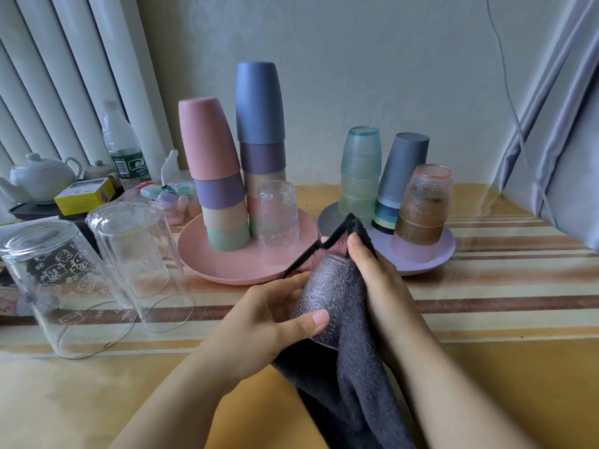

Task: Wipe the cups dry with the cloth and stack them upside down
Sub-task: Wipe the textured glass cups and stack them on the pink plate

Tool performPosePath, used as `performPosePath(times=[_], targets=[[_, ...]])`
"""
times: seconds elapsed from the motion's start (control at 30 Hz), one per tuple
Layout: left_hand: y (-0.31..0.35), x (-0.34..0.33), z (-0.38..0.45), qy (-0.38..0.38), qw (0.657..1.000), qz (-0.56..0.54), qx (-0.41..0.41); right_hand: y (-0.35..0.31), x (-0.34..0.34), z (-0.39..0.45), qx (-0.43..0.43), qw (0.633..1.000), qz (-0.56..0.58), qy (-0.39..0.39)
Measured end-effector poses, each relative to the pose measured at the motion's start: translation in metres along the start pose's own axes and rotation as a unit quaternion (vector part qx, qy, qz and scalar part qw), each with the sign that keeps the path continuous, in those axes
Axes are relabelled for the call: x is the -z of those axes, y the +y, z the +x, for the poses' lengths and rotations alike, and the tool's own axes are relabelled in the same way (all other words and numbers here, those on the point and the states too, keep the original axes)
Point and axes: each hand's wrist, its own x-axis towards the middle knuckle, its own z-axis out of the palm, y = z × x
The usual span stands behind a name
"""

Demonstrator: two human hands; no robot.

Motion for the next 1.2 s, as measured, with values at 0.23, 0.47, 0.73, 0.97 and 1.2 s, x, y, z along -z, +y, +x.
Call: performPosePath(times=[0.23, 0.47, 0.73, 0.97, 1.2], targets=[[-0.004, 0.007, 0.000, -0.033, 0.999, -0.022, 0.011, 0.003, 0.003, 0.004, -0.081, 0.993, 0.080, 0.014], [-0.012, 0.005, 0.001, -0.004, 0.997, -0.067, 0.027, 0.004, 0.011, 0.013, -0.055, 0.997, 0.029, 0.054], [-0.008, -0.007, -0.002, 0.062, 0.983, 0.171, -0.009, 0.012, 0.024, 0.022, -0.047, 0.992, -0.038, 0.110], [-0.003, -0.012, 0.000, 0.128, 0.991, -0.001, -0.048, 0.012, -0.008, 0.002, -0.023, 1.000, 0.014, 0.016], [-0.003, -0.005, 0.002, 0.152, 0.975, -0.156, -0.042, 0.016, -0.014, 0.000, 0.009, 0.996, -0.008, -0.091]])
